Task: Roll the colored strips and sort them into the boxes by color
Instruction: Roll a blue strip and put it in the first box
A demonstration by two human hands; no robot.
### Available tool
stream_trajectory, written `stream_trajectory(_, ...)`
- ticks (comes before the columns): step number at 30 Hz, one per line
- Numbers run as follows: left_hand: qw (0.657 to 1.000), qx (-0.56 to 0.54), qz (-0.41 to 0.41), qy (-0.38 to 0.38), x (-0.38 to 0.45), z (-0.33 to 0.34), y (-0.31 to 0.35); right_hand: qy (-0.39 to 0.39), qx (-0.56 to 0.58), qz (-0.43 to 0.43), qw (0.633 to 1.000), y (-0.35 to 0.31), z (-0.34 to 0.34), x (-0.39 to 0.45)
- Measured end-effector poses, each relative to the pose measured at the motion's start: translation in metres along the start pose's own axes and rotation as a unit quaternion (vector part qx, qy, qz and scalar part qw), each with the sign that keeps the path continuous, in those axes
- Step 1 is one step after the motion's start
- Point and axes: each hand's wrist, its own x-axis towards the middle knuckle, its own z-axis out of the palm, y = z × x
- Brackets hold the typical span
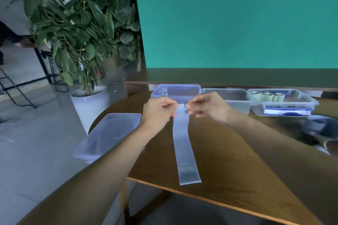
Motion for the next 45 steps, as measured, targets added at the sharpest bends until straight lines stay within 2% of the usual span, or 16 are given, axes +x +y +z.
stream_trajectory(9,0.999,-0.016,-0.024,0.042,0.020,0.043,-0.077,0.106,0.005,-0.006,0.994,0.088,0.031,0.046)
stream_trajectory(15,0.994,-0.034,-0.049,0.089,0.040,0.060,-0.091,0.162,0.003,-0.002,0.987,0.103,0.038,0.074)
stream_trajectory(22,0.985,-0.049,-0.093,0.134,0.059,0.069,-0.096,0.167,-0.011,-0.014,0.986,0.109,0.042,0.091)
stream_trajectory(29,0.988,-0.041,-0.116,0.093,0.057,0.069,-0.100,0.155,0.044,0.037,0.986,0.101,0.038,0.072)
stream_trajectory(32,0.990,-0.018,-0.120,0.076,0.047,0.063,-0.096,0.129,0.049,0.034,0.990,0.101,0.031,0.052)
stream_trajectory(39,0.996,0.052,-0.075,-0.006,-0.010,0.042,-0.078,0.050,-0.117,-0.017,0.992,0.092,0.025,-0.017)
stream_trajectory(45,0.992,0.034,-0.019,-0.120,-0.084,0.005,-0.054,-0.027,-0.148,-0.078,0.985,0.077,0.030,-0.085)
